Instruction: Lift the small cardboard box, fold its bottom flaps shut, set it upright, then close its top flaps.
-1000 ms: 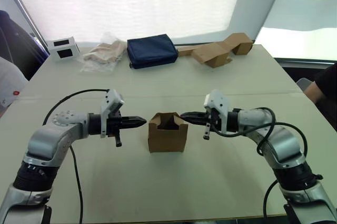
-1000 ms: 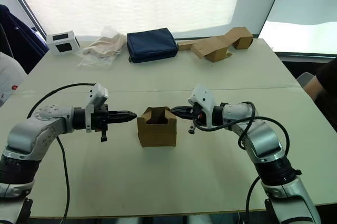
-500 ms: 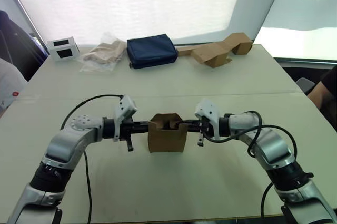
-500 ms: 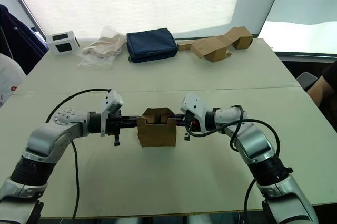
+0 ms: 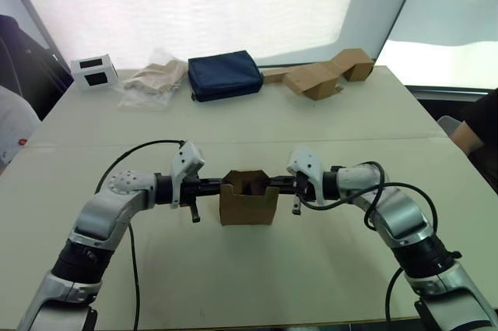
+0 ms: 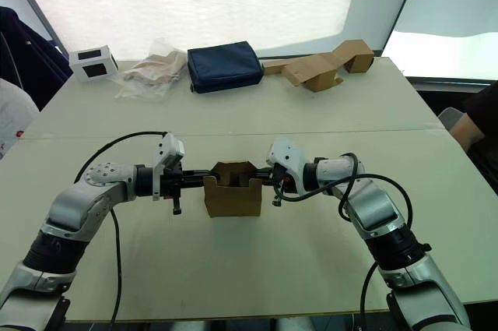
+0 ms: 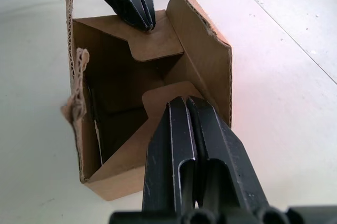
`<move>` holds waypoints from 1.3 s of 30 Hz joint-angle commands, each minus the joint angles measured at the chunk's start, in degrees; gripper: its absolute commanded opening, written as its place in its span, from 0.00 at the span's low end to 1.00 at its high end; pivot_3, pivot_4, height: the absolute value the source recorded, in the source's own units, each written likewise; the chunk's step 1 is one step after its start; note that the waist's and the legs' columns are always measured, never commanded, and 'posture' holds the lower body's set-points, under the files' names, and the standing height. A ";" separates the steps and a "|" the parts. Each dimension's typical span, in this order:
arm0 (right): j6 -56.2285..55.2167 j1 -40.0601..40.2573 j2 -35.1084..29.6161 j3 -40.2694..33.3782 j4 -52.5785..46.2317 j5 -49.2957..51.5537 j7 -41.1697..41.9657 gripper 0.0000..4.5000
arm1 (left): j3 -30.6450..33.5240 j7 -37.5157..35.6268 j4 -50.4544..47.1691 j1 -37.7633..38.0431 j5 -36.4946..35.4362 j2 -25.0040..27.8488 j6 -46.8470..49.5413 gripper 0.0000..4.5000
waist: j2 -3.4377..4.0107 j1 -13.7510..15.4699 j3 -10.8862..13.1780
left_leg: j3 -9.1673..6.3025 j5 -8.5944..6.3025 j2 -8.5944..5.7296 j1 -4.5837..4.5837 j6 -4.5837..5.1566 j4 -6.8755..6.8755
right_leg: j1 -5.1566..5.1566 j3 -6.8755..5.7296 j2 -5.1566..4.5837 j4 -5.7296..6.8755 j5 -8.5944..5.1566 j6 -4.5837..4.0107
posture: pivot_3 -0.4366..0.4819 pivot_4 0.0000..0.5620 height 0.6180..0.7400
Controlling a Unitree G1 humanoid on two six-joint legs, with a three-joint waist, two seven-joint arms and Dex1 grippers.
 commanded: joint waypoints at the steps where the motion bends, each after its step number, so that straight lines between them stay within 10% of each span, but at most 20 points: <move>1: 2.09 -3.42 -1.56 -8.82 -3.24 6.13 0.29 0.00 | 8.29 -1.28 2.16 -3.44 -5.65 2.50 2.95 0.00 | 0.00 -0.04 0.00 | 0.00 0.00 0.00 -0.04 0.00 0.00 | -0.03 0.00 0.00 0.01 0.00 0.00 | 0.48 0.27 1.00; 10: 22.99 -3.84 -5.47 -23.43 -16.62 27.22 -4.72 0.00 | 6.68 -5.26 20.47 -9.82 -1.58 1.36 -2.90 0.00 | 0.01 0.15 0.00 | -0.03 0.00 -0.02 -0.03 0.00 -0.02 | 0.00 -0.05 -0.02 -0.04 0.00 0.00 | 0.48 0.27 1.00; 18: 27.48 6.34 -2.57 -13.82 -33.07 31.74 -13.02 0.00 | 3.43 -12.26 47.75 -20.67 4.32 -6.01 -10.88 0.00 | -0.03 -0.29 0.00 | -0.02 0.00 -0.05 -0.13 0.01 0.04 | -0.06 -0.07 0.08 -0.06 0.01 0.01 | 0.48 0.27 1.00; 39: 17.16 6.00 -2.51 0.89 -27.91 16.47 -18.11 0.00 | -0.07 -18.36 54.96 -21.54 12.09 -14.20 -18.09 0.00 | -0.03 0.00 0.00 | -0.06 0.00 -0.08 -0.12 0.01 0.03 | -0.06 -0.11 0.06 -0.06 0.01 0.02 | 0.48 0.27 1.00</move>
